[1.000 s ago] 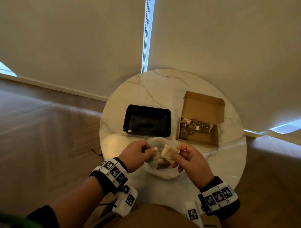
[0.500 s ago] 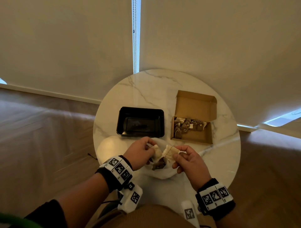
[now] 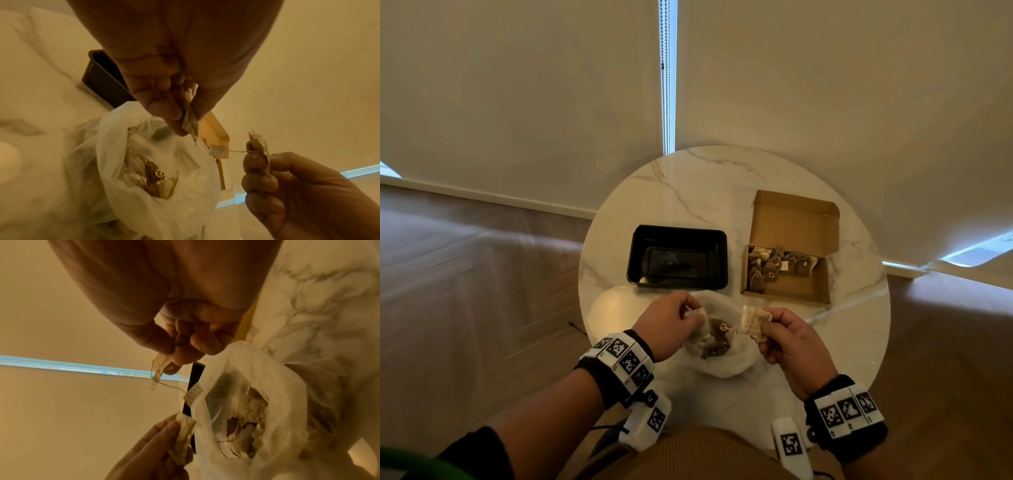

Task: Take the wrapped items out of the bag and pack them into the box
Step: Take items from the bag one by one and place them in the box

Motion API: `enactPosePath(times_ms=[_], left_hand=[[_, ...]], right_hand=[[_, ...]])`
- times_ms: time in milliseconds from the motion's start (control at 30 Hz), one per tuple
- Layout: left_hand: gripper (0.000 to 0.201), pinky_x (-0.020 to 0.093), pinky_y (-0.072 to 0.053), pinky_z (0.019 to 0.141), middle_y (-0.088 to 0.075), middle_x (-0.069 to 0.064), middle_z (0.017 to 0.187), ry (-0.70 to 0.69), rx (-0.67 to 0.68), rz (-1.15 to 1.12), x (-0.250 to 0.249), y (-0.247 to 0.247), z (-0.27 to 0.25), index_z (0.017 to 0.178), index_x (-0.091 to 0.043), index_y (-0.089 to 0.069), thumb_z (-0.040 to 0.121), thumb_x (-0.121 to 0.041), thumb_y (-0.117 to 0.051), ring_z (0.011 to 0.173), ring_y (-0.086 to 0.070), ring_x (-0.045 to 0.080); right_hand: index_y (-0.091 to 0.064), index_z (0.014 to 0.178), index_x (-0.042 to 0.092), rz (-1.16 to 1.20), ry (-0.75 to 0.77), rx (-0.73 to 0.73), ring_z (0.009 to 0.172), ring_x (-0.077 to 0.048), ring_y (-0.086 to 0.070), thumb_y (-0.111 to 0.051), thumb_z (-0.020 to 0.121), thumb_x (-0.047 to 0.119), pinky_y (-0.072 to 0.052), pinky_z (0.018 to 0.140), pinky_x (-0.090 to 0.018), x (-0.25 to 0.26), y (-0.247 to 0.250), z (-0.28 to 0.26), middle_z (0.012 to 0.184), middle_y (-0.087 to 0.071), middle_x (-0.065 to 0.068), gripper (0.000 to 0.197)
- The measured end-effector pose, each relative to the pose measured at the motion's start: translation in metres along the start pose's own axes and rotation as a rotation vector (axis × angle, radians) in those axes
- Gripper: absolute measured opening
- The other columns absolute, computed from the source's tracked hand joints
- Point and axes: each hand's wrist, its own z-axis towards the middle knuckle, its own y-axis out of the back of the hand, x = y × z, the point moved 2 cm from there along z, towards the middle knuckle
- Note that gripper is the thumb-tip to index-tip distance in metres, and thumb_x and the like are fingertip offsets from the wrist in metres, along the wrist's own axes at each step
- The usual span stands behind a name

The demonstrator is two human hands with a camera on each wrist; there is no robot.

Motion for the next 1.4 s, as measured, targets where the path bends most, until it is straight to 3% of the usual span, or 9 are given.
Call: enactPosePath(times_ms=[67, 200, 367, 567, 767, 933, 1067, 1200, 1400], left_hand=[[0.017, 0.019, -0.056, 0.063, -0.067, -0.008, 0.094, -0.027, -0.009, 0.008, -0.005, 0.0, 0.002, 0.112, -0.029, -0.063, 0.096, -0.031, -0.068, 0.08, -0.067, 0.007], [0.011, 0.037, -0.063, 0.076, -0.066, -0.007, 0.097, -0.1, -0.02, 0.015, -0.017, -0.003, 0.006, 0.102, -0.033, -0.059, 0.097, -0.025, -0.066, 0.082, -0.068, 0.013], [0.032, 0.03, -0.06, 0.084, -0.072, -0.008, 0.097, -0.119, 0.091, 0.015, -0.031, -0.004, 0.005, 0.097, -0.026, -0.076, 0.1, -0.007, -0.049, 0.088, -0.067, 0.007], [0.032, 0.036, -0.061, 0.079, -0.077, 0.004, 0.085, -0.085, 0.144, -0.145, -0.037, -0.002, 0.0, 0.096, -0.019, -0.079, 0.096, -0.047, -0.065, 0.08, -0.073, 0.018], [0.017, 0.046, -0.063, 0.079, -0.078, 0.003, 0.084, -0.142, 0.063, -0.112, -0.04, 0.001, 0.004, 0.094, -0.023, -0.081, 0.093, -0.038, -0.073, 0.082, -0.074, 0.023], [0.016, 0.03, -0.06, 0.074, -0.076, -0.006, 0.078, -0.185, 0.006, -0.086, -0.047, 0.007, 0.006, 0.091, -0.026, -0.082, 0.093, -0.038, -0.073, 0.074, -0.069, 0.005], [0.013, 0.018, -0.049, 0.066, -0.07, -0.013, 0.069, -0.203, -0.062, -0.099, -0.049, 0.011, 0.007, 0.089, -0.023, -0.083, 0.092, -0.034, -0.076, 0.063, -0.061, -0.005], [0.017, 0.032, -0.056, 0.068, -0.072, -0.005, 0.071, -0.21, -0.102, -0.114, -0.047, 0.016, 0.008, 0.084, -0.021, -0.082, 0.091, -0.035, -0.076, 0.064, -0.062, 0.001], [0.018, 0.05, -0.057, 0.073, -0.072, 0.014, 0.078, -0.17, -0.111, -0.178, -0.041, 0.018, 0.011, 0.081, -0.024, -0.081, 0.093, -0.037, -0.074, 0.066, -0.06, 0.015]], right_hand=[[-0.069, 0.096, 0.009, -0.033, 0.007, 0.025, 0.057, -0.016, -0.051, -0.05, 0.099, -0.003, -0.035, 0.048, -0.026, 0.001, -0.001, 0.0, 0.071, -0.063, -0.008, 0.022], [-0.066, 0.102, 0.003, -0.05, 0.019, 0.088, 0.057, -0.015, -0.051, -0.052, 0.1, -0.001, -0.036, 0.049, -0.025, 0.001, -0.005, 0.002, 0.072, -0.061, -0.008, 0.015], [-0.064, 0.108, -0.001, -0.05, 0.059, 0.116, 0.056, -0.013, -0.051, -0.054, 0.1, 0.0, -0.036, 0.047, -0.023, 0.004, -0.01, 0.006, 0.07, -0.06, -0.008, 0.013], [-0.066, 0.109, 0.002, -0.031, 0.078, 0.128, 0.058, -0.015, -0.051, -0.057, 0.099, 0.002, -0.037, 0.048, -0.023, 0.004, -0.015, 0.01, 0.071, -0.06, -0.009, 0.013], [-0.066, 0.112, 0.007, -0.003, 0.066, 0.166, 0.069, -0.022, -0.059, -0.063, 0.098, 0.008, -0.045, 0.052, -0.026, 0.004, -0.022, 0.009, 0.087, -0.069, -0.009, 0.015], [-0.06, 0.133, 0.014, 0.036, -0.032, 0.351, 0.082, -0.03, -0.068, -0.065, 0.088, 0.021, -0.053, 0.064, -0.035, 0.007, -0.03, 0.007, 0.112, -0.072, -0.015, 0.046], [-0.065, 0.122, 0.005, -0.098, 0.027, 0.364, 0.083, -0.029, -0.07, -0.065, 0.097, 0.008, -0.058, 0.07, -0.033, 0.005, -0.033, 0.005, 0.102, -0.076, -0.017, 0.025], [-0.071, 0.107, 0.004, -0.111, 0.03, 0.368, 0.084, -0.029, -0.071, -0.062, 0.098, 0.002, -0.06, 0.074, -0.035, 0.002, -0.033, 0.005, 0.1, -0.073, -0.024, 0.013], [-0.07, 0.115, 0.003, -0.094, -0.01, 0.375, 0.097, -0.029, -0.075, -0.064, 0.093, -0.007, -0.061, 0.083, -0.032, -0.001, -0.033, 0.001, 0.103, -0.076, -0.017, 0.025]])
